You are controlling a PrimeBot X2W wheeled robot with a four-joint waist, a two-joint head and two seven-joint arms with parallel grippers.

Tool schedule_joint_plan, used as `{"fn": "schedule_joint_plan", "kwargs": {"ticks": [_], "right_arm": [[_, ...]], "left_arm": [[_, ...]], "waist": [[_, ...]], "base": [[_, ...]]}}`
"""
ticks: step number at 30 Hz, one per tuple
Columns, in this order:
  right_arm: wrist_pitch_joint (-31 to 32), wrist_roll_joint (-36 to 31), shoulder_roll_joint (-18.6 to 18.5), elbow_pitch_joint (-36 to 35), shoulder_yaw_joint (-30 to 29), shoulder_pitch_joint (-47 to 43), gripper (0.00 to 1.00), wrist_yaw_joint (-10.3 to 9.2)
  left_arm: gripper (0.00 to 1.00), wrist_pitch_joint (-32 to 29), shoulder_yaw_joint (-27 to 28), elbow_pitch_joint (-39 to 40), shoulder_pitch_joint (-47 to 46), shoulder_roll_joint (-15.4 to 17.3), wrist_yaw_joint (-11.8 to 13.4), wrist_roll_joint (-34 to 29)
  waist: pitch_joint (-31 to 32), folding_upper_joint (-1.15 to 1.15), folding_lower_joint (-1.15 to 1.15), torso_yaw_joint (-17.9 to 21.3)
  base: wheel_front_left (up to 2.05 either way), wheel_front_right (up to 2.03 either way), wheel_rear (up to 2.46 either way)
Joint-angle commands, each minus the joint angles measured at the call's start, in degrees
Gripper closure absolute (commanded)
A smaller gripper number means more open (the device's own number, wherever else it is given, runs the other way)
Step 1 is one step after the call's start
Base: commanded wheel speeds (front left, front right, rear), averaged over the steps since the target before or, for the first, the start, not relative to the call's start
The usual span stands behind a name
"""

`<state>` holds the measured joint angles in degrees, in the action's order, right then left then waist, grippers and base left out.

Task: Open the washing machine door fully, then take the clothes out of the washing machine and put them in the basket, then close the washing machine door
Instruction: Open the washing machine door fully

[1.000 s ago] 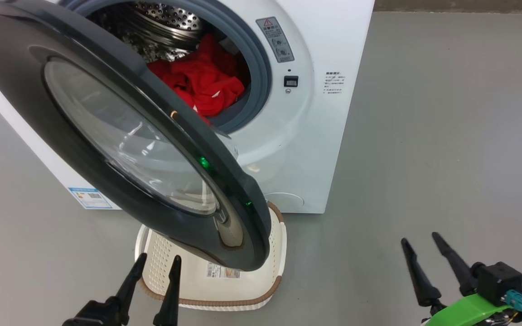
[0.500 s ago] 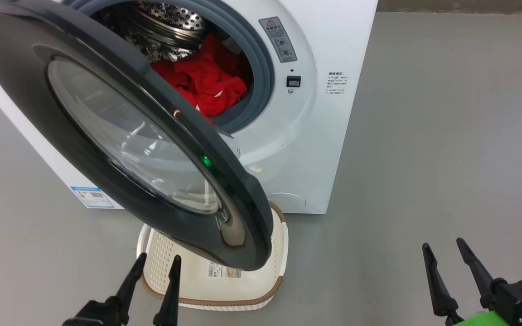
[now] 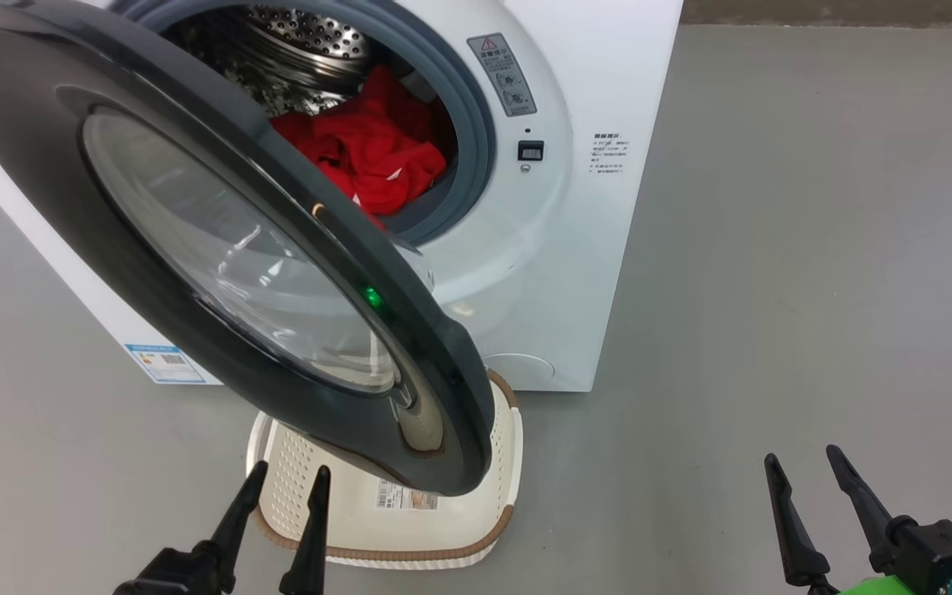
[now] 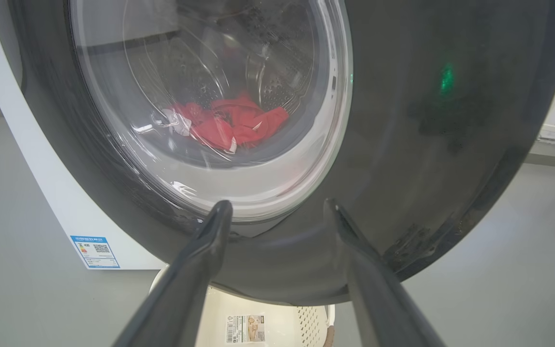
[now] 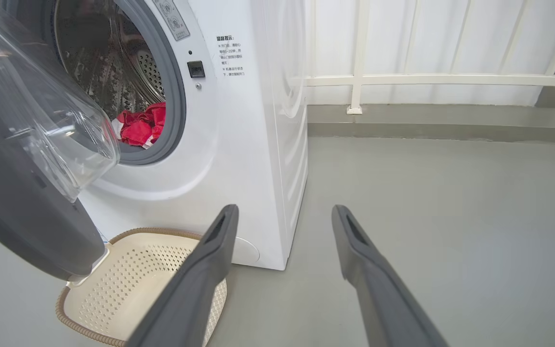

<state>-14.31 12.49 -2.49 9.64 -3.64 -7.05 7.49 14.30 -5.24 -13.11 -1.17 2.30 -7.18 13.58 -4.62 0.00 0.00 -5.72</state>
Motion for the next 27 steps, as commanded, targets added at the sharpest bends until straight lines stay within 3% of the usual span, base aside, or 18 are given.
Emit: {"fn": "schedule_joint_plan", "kwargs": {"ticks": [1, 11, 12, 13, 16, 24, 27], "right_arm": [[-0.69, -0.75, -0.51, -1.2, 1.17, 0.68, 0.0, 0.0], [-0.69, 3.05, -0.42, -1.01, 2.23, 1.93, 0.0, 0.0], [-0.69, 4.24, -0.42, -1.31, 2.34, 2.26, 0.16, 0.0], [-0.69, 5.39, -0.41, -1.66, 2.51, 2.6, 0.51, 0.0], [-0.69, 7.87, -0.41, -1.97, 3.49, 3.8, 1.0, 0.0], [-0.69, 15.82, -0.4, -3.42, 6.16, 7.73, 1.0, 0.0], [-0.69, 24.15, -0.4, -3.29, 9.92, 9.84, 1.0, 0.0]], "left_arm": [[0.0, 0.7, 1.8, 1.45, -1.16, 0.58, -0.31, -0.34], [0.0, 0.7, 1.33, 1.19, -0.87, 0.58, -0.31, -0.25], [0.0, 0.7, 1.27, 1.18, -0.8, 0.58, -0.31, -0.26], [0.0, 0.7, 1.21, 1.19, -0.72, 0.58, -0.31, -0.27], [0.0, 0.7, 0.93, 1.18, -0.63, 0.58, -0.31, -0.28], [0.0, 0.7, 0.08, 1.04, -0.68, 0.58, -0.31, -0.21], [0.0, 0.7, -0.15, 1.09, -0.64, 0.58, -0.31, -0.06]], "waist": [[0.03, 0.0, 0.0, -0.01], [0.32, 0.0, 0.0, -0.25], [0.43, 0.0, 0.0, -0.27], [0.44, 0.0, 0.0, -0.3], [0.54, 0.0, 0.0, -0.53], [0.36, 0.0, 0.0, -1.54], [0.24, 0.0, 0.0, -2.05]], "base": [[0.0, 0.0, 0.0], [0.0, 0.0, 0.0], [0.0, 0.0, 0.0], [0.0, 0.0, 0.0], [0.0, 0.0, 0.0], [0.0, 0.0, 0.0], [0.0, 0.0, 0.0]]}}
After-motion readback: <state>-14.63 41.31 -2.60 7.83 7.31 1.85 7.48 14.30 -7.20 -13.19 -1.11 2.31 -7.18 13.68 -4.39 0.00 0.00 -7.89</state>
